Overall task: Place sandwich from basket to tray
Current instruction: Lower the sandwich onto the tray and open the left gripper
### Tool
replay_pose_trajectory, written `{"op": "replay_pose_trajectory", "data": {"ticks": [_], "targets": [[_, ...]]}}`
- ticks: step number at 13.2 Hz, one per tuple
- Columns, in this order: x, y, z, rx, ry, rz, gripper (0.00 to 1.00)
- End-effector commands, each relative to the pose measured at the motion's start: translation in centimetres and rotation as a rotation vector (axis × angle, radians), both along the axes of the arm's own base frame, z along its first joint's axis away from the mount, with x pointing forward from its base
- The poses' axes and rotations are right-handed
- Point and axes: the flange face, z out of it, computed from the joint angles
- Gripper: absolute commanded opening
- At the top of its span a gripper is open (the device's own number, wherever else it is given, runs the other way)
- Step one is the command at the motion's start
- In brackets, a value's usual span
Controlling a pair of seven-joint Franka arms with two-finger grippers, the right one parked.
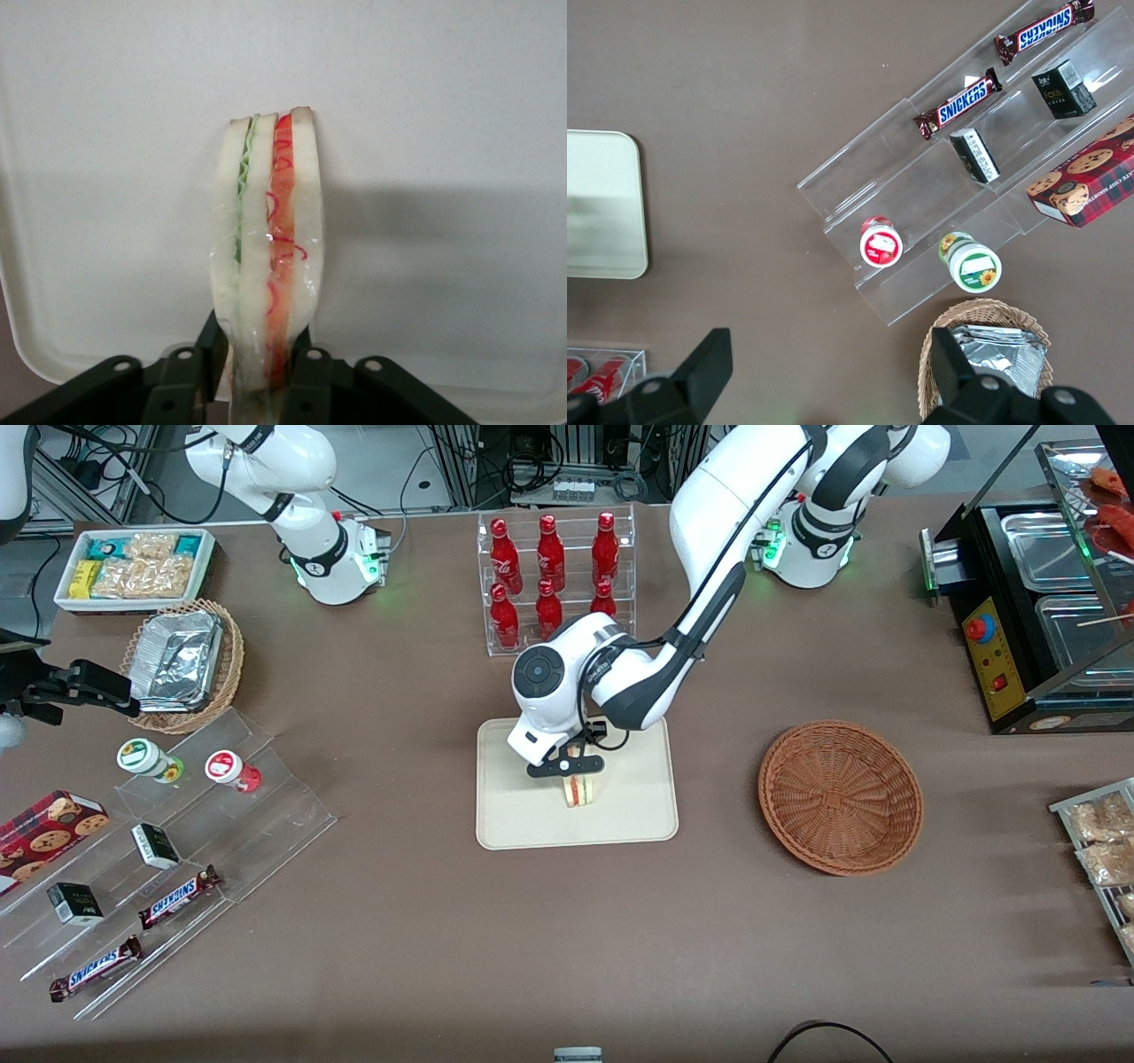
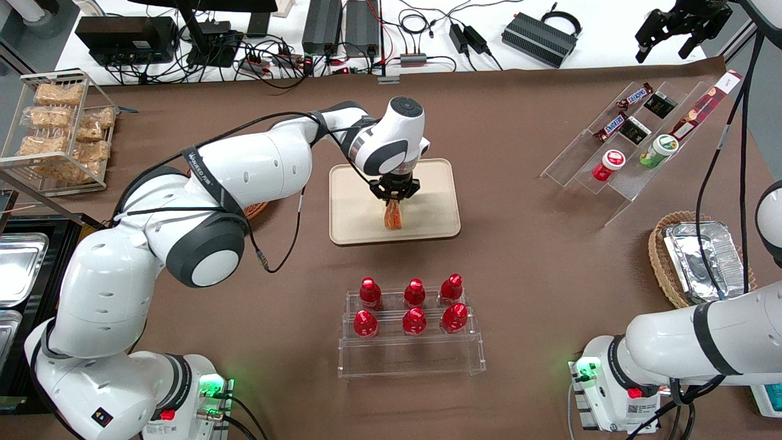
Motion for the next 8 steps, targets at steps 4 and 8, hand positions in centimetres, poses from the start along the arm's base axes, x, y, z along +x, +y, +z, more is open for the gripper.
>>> {"op": "replay_pose_trajectory", "data": {"ticks": [4,8], "targets": [[1.2,0.1,6.2,-0.021,-0.06,0.024,0.99],[3.2,5.2,16.3,0.005,-0.07,0.153,0.99]]}}
